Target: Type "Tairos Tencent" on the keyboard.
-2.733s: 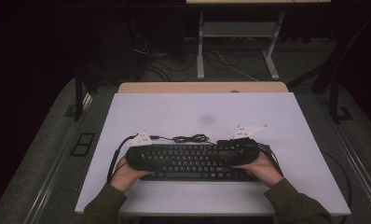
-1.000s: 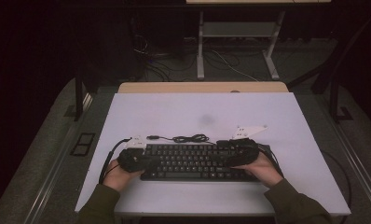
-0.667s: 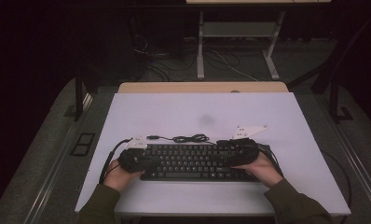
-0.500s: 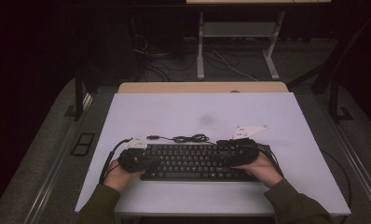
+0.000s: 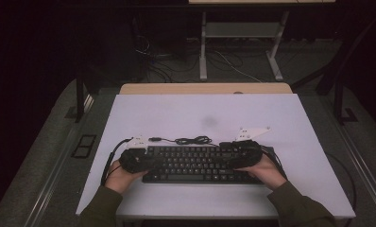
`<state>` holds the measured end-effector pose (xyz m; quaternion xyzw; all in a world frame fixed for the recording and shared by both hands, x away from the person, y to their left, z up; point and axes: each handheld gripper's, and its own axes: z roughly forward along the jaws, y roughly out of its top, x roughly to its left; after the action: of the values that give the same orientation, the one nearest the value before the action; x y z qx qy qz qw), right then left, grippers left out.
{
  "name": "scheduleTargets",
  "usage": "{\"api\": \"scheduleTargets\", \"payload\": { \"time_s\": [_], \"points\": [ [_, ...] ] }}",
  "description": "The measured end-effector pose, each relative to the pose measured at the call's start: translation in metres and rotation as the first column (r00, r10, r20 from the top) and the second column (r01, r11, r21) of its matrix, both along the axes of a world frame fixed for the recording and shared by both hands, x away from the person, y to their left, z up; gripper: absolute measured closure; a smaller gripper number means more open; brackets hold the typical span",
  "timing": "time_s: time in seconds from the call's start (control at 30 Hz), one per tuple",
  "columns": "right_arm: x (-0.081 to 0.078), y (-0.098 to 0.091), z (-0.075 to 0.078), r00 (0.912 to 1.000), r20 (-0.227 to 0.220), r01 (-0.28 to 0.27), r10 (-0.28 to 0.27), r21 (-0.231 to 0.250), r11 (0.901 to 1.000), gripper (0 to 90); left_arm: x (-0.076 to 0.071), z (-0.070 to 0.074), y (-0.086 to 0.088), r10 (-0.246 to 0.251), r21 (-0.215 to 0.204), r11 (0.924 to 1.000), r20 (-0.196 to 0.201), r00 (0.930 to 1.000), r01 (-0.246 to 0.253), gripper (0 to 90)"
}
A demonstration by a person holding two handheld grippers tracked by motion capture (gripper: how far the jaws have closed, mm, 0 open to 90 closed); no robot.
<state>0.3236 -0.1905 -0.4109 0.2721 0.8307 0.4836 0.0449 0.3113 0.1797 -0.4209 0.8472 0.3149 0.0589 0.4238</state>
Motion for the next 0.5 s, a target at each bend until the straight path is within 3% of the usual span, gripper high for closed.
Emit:
{"api": "scheduleTargets", "payload": {
  "time_s": [0.5],
  "points": [
    [0.0006,-0.0002,-0.0005,1.0000,-0.001,0.004,-0.004,0.002,1.0000,35.8,-0.0004,0.0023,-0.0098,0.022,-0.060,0.9980,0.028,0.9994,-0.021,38.6]
  ]
}}
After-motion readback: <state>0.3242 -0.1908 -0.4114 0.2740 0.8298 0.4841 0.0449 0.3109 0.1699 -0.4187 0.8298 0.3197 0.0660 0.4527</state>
